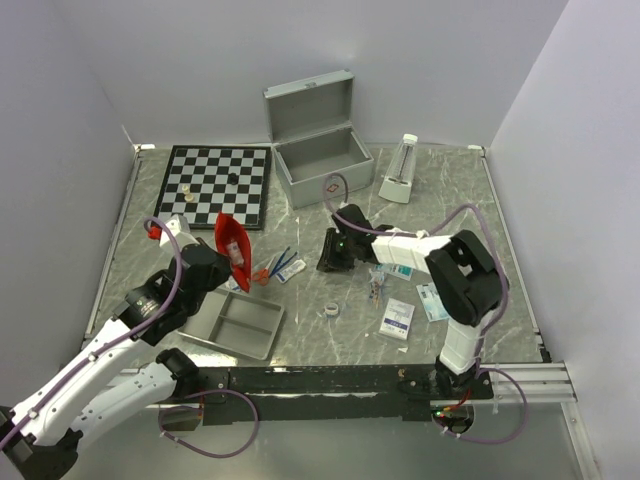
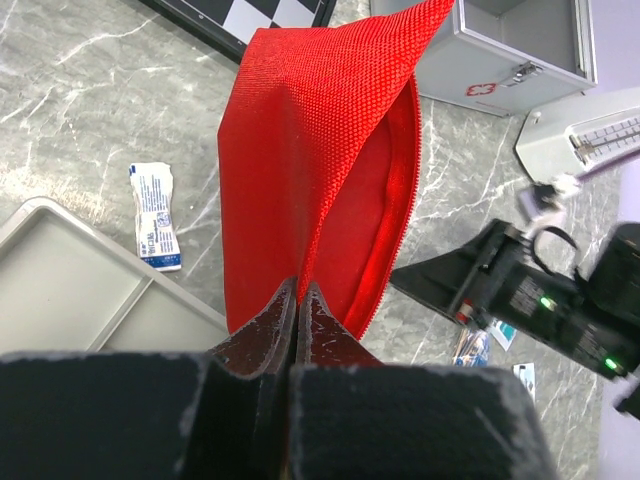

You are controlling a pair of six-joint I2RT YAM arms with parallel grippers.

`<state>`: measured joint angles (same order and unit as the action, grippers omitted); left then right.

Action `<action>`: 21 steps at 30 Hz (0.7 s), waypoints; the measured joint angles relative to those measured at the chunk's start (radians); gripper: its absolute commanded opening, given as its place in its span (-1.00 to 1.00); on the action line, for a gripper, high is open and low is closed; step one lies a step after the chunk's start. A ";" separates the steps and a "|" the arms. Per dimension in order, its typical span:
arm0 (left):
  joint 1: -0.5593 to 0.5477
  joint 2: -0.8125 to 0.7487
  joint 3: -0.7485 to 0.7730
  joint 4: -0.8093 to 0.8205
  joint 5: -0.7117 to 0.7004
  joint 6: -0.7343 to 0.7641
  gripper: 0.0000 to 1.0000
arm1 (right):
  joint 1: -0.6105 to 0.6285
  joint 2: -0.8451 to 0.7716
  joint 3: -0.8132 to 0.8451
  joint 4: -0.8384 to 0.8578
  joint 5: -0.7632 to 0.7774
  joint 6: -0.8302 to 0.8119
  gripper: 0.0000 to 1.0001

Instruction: Organize the medicine kit

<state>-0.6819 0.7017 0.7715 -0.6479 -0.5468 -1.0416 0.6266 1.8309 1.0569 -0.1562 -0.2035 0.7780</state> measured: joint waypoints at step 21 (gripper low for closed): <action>0.000 -0.025 0.000 -0.002 0.000 -0.004 -0.98 | 0.218 0.147 0.325 -0.301 0.364 -0.241 0.60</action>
<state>-0.6819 0.6765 0.7715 -0.6495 -0.5472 -1.0458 0.8444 1.9778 1.3819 -0.4568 0.1604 0.5369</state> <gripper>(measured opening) 0.024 0.805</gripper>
